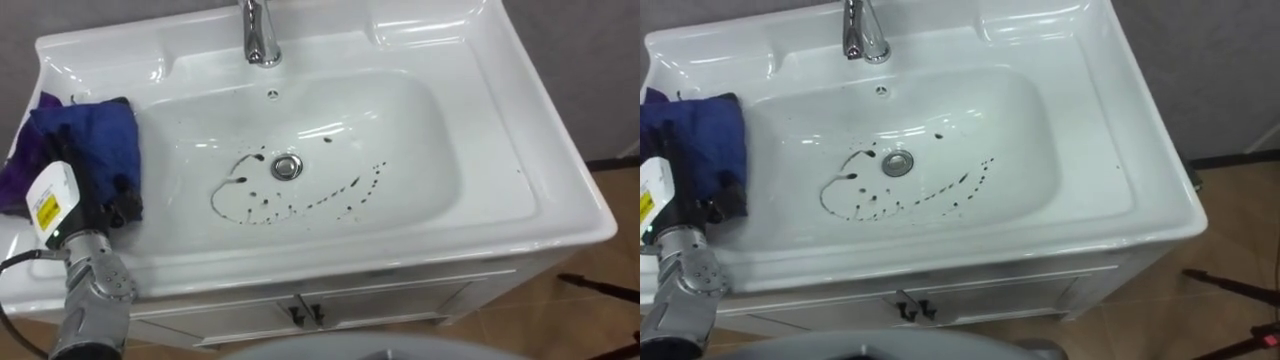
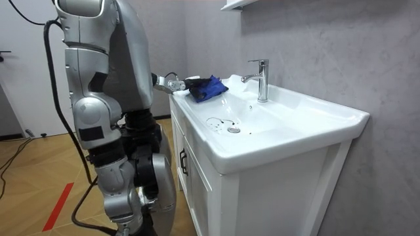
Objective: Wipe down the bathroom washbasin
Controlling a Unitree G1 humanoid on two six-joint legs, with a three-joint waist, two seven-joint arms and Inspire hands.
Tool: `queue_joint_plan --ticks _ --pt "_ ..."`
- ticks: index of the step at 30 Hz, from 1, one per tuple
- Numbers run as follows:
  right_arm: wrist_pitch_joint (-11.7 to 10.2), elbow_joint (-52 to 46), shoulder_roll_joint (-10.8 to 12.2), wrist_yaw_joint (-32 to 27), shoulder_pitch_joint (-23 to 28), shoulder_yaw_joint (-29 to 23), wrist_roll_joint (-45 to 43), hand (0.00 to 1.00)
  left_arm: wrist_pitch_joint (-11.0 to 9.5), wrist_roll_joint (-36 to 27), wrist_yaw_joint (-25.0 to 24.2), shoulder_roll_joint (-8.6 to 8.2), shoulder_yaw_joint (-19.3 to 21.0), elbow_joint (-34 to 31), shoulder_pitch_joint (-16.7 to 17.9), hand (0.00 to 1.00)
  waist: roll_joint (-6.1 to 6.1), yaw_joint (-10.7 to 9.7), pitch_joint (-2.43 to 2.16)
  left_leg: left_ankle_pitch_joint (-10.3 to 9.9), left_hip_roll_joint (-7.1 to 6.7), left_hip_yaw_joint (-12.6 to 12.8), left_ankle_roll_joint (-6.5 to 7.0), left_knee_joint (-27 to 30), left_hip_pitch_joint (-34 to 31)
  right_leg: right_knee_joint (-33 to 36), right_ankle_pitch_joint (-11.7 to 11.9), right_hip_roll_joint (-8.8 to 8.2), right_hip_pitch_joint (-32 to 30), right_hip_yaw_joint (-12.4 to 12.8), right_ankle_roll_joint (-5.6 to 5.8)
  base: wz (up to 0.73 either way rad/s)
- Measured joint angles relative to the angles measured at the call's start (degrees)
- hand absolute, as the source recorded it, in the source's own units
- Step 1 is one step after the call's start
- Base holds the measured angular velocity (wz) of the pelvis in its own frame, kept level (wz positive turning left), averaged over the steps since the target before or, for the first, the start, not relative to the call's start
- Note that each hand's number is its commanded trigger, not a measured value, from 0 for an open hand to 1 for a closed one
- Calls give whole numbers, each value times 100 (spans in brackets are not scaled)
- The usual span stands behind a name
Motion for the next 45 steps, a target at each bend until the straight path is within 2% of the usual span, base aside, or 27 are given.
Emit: queue_joint_plan --ticks 1,2,9,13,21,45 --pt "0 -12 0 -5 0 -1 -9 0 0 0 0 2 0 0 3 52 -2 2 -5 2 0 8 -2 -15 12 1 0 0 0 3 0 0" --pt "0 -16 0 -9 0 -1 -13 0 0 0 0 3 0 0 6 100 -3 3 -8 5 0 13 -5 -29 23 1 0 0 0 5 0 0" --pt "40 -20 0 -33 41 -52 -32 0 1 34 106 38 13 33 22 100 -54 10 -72 9 1 19 -6 -35 66 -4 0 0 52 2 0 0" --pt "49 -20 -1 78 55 -99 -32 0 1 107 129 117 37 92 -60 100 -64 11 -78 9 0 19 -6 -33 116 -77 0 2 127 1 0 0" --pt "244 0 0 152 58 -96 -20 0 3 107 137 256 208 177 -207 100 -65 -3 -78 9 0 22 -6 -53 167 -76 2 2 174 2 -3 0" --pt "266 -52 -2 129 -9 -56 -46 0 20 -25 128 215 326 223 -325 100 -67 5 -78 10 -8 11 -7 -117 157 -89 -7 -3 189 -39 1 0"
